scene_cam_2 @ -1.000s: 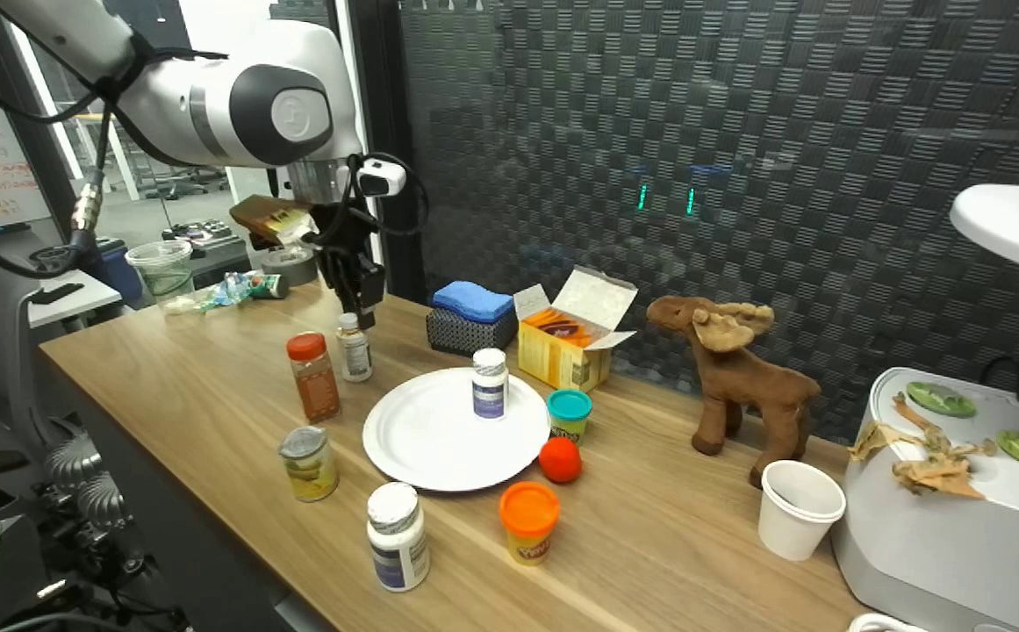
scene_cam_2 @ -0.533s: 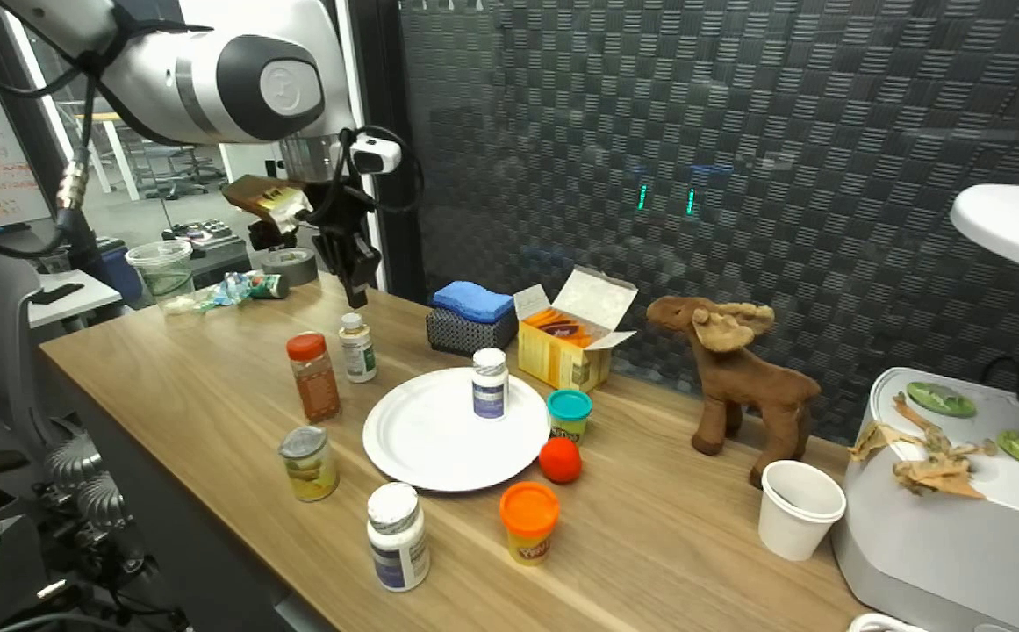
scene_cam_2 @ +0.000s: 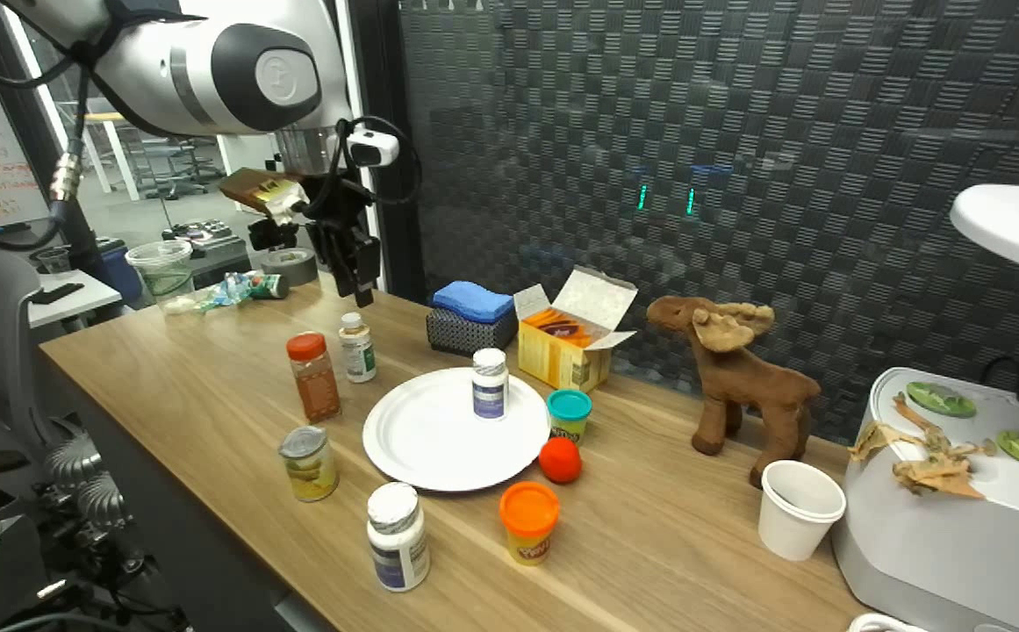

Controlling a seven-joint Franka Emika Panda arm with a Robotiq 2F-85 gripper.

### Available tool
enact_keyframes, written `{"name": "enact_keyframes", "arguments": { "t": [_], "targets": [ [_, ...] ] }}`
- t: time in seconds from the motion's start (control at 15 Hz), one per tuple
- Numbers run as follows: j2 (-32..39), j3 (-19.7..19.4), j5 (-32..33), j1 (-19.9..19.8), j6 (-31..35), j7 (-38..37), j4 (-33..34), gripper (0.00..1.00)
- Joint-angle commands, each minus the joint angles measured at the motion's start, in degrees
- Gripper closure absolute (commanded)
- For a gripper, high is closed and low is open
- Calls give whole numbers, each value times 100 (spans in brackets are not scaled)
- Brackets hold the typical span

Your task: Pick up the bottles from the table and put them on the white plate.

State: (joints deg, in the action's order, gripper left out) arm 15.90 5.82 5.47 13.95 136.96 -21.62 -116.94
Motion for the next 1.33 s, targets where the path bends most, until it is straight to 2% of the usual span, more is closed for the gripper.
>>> {"name": "enact_keyframes", "arguments": {
  "t": [0.0, 0.2, 0.47, 0.53, 0.6, 0.67, 0.8, 1.2, 1.27],
  "targets": [
    [-69, 42, -51, 5, -243, 43, -22, 18],
    [59, 58, -72, -5, -383, 79, 21, 0],
    [213, 82, -165, -33, -429, 194, 94, 0],
    [257, 78, -181, -38, -412, 199, 116, 5],
    [287, 66, -170, -35, -380, 188, 129, 25],
    [309, 63, -176, -38, -363, 193, 143, 27],
    [344, 46, -157, -38, -310, 176, 168, 46],
    [335, -71, 53, 17, -72, 5, 189, 91],
    [316, -97, 103, 30, -43, -24, 175, 91]
  ]
}}
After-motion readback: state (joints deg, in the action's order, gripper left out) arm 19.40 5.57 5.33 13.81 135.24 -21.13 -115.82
